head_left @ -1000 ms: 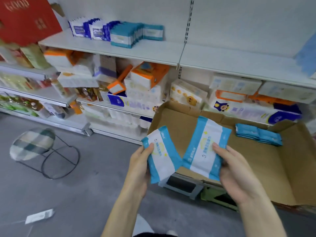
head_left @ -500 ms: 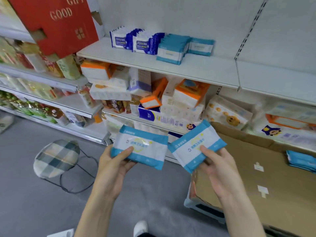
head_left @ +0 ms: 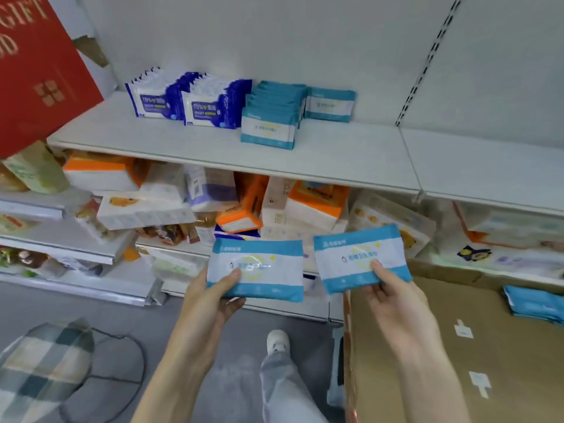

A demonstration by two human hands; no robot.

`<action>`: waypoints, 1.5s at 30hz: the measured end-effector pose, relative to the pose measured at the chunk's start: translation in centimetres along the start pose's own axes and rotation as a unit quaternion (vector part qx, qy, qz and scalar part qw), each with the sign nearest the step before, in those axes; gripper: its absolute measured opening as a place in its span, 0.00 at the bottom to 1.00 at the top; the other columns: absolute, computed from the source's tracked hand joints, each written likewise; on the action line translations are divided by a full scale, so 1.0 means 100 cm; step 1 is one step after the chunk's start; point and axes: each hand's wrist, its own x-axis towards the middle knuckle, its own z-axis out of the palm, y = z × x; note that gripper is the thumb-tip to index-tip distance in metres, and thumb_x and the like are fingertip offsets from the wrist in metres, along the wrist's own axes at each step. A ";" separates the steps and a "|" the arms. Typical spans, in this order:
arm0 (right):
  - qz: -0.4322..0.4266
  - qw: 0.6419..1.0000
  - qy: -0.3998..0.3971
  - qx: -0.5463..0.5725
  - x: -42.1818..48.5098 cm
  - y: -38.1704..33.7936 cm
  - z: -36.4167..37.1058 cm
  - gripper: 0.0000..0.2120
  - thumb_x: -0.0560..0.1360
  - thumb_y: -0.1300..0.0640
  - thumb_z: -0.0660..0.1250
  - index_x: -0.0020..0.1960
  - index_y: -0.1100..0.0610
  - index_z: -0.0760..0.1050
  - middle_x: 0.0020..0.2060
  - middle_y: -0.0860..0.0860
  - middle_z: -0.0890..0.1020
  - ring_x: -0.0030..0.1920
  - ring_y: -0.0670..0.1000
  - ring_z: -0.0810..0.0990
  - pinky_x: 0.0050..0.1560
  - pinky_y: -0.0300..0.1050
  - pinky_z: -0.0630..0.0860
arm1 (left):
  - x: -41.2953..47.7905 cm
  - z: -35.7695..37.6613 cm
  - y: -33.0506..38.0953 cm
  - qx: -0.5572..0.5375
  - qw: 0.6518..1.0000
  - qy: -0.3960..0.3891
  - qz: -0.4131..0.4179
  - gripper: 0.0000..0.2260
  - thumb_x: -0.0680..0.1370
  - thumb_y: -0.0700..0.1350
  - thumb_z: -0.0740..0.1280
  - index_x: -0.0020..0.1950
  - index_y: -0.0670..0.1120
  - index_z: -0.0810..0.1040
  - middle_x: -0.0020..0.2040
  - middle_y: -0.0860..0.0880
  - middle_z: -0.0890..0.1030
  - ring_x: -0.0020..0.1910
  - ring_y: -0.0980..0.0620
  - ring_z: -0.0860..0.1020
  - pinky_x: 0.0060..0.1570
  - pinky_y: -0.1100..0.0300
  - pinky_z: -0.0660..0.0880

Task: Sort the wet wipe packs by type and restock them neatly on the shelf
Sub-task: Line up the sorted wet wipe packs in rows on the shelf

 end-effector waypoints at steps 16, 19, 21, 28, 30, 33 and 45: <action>-0.189 0.968 0.008 -0.166 0.289 -0.083 0.140 0.14 0.71 0.70 0.70 0.53 0.56 0.75 0.52 0.56 0.82 0.51 0.51 0.82 0.48 0.45 0.82 | 0.222 0.134 0.109 0.030 0.998 0.015 0.056 0.07 0.77 0.41 0.64 0.54 0.45 0.78 0.47 0.48 0.85 0.43 0.52 0.84 0.37 0.61 0.81; -0.246 0.935 0.000 -0.255 0.328 -0.079 0.158 0.12 0.71 0.67 0.72 0.49 0.53 0.75 0.47 0.50 0.82 0.49 0.51 0.81 0.49 0.45 0.80 | 0.243 0.131 0.118 0.062 0.996 0.028 0.064 0.09 0.76 0.42 0.65 0.56 0.46 0.78 0.48 0.49 0.85 0.47 0.52 0.84 0.40 0.61 0.81; -0.290 0.895 0.004 -0.340 0.346 -0.079 0.170 0.11 0.71 0.64 0.72 0.50 0.56 0.74 0.45 0.46 0.81 0.47 0.50 0.80 0.45 0.38 0.76 | 0.253 0.127 0.126 0.077 0.994 0.036 0.069 0.09 0.76 0.43 0.66 0.56 0.47 0.78 0.50 0.49 0.85 0.49 0.51 0.83 0.45 0.60 0.81; -0.327 0.810 0.027 -0.487 0.391 -0.088 0.193 0.17 0.71 0.57 0.73 0.58 0.57 0.76 0.47 0.47 0.79 0.45 0.48 0.76 0.43 0.41 0.71 | 0.263 0.123 0.144 0.070 0.994 0.030 0.079 0.09 0.75 0.40 0.66 0.54 0.46 0.79 0.47 0.49 0.85 0.44 0.53 0.84 0.46 0.58 0.80; -0.329 0.804 0.027 -0.495 0.405 -0.090 0.196 0.15 0.70 0.55 0.74 0.55 0.56 0.76 0.47 0.47 0.80 0.46 0.49 0.77 0.44 0.43 0.73 | 0.264 0.121 0.144 0.069 0.994 0.026 0.077 0.10 0.75 0.40 0.67 0.55 0.46 0.79 0.48 0.49 0.85 0.45 0.52 0.84 0.47 0.57 0.80; -0.340 0.788 0.047 -0.511 0.420 -0.090 0.199 0.16 0.68 0.50 0.74 0.49 0.56 0.75 0.45 0.51 0.81 0.46 0.54 0.79 0.46 0.53 0.77 | 0.265 0.120 0.143 0.074 0.994 0.024 0.076 0.11 0.72 0.39 0.68 0.54 0.47 0.79 0.48 0.48 0.85 0.45 0.50 0.84 0.45 0.56 0.80; -0.127 0.933 -0.204 -0.268 0.307 -0.101 0.205 0.07 0.79 0.58 0.61 0.54 0.54 0.77 0.47 0.52 0.83 0.46 0.52 0.82 0.45 0.41 0.77 | 0.273 0.175 0.147 0.223 0.958 -0.074 0.165 0.14 0.71 0.33 0.71 0.51 0.46 0.75 0.44 0.56 0.85 0.41 0.53 0.84 0.35 0.62 0.80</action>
